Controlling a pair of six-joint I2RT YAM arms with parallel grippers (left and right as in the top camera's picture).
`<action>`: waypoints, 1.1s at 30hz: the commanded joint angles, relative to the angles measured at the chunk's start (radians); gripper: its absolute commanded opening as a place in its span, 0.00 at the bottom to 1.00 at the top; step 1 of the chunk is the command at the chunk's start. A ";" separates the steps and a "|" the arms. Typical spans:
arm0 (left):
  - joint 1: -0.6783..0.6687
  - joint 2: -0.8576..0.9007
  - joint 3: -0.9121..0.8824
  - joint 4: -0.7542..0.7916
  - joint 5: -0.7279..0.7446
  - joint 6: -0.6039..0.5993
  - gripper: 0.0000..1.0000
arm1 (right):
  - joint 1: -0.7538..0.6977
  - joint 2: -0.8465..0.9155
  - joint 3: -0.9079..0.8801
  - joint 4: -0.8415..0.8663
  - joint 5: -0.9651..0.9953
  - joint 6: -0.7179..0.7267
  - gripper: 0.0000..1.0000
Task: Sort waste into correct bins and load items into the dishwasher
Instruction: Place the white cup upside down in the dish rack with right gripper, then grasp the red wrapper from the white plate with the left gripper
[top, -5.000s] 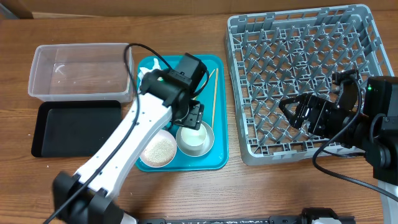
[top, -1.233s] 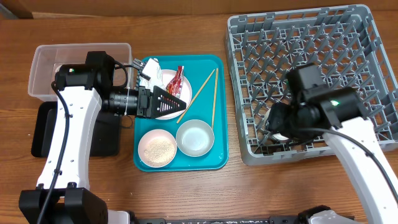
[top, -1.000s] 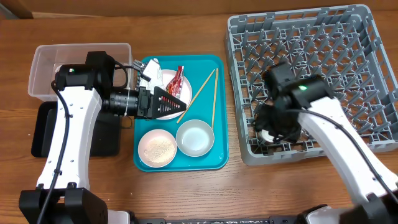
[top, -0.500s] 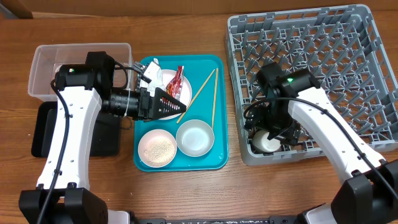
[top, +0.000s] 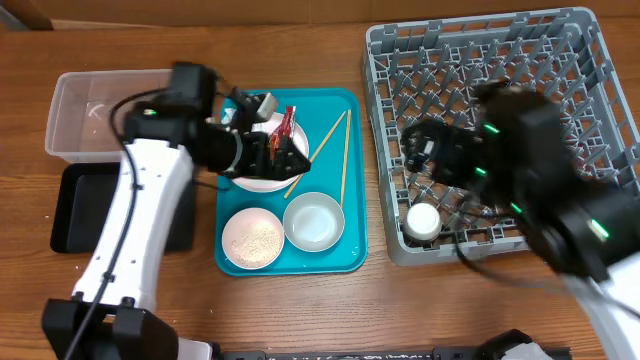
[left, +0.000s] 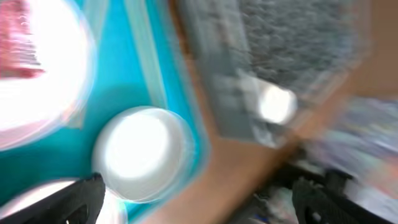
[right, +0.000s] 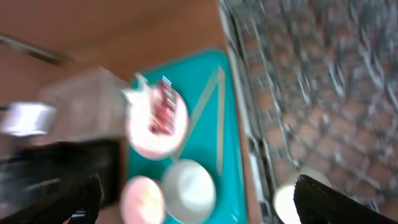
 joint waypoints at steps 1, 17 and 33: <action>-0.116 0.008 0.008 0.101 -0.616 -0.277 0.93 | 0.002 -0.072 0.014 0.013 0.026 -0.014 1.00; -0.196 0.418 0.008 0.494 -0.787 -0.170 0.72 | 0.002 0.014 0.011 -0.163 -0.035 -0.014 1.00; -0.186 0.469 0.014 0.523 -0.778 -0.185 0.04 | 0.002 0.060 0.009 -0.187 -0.045 -0.014 0.99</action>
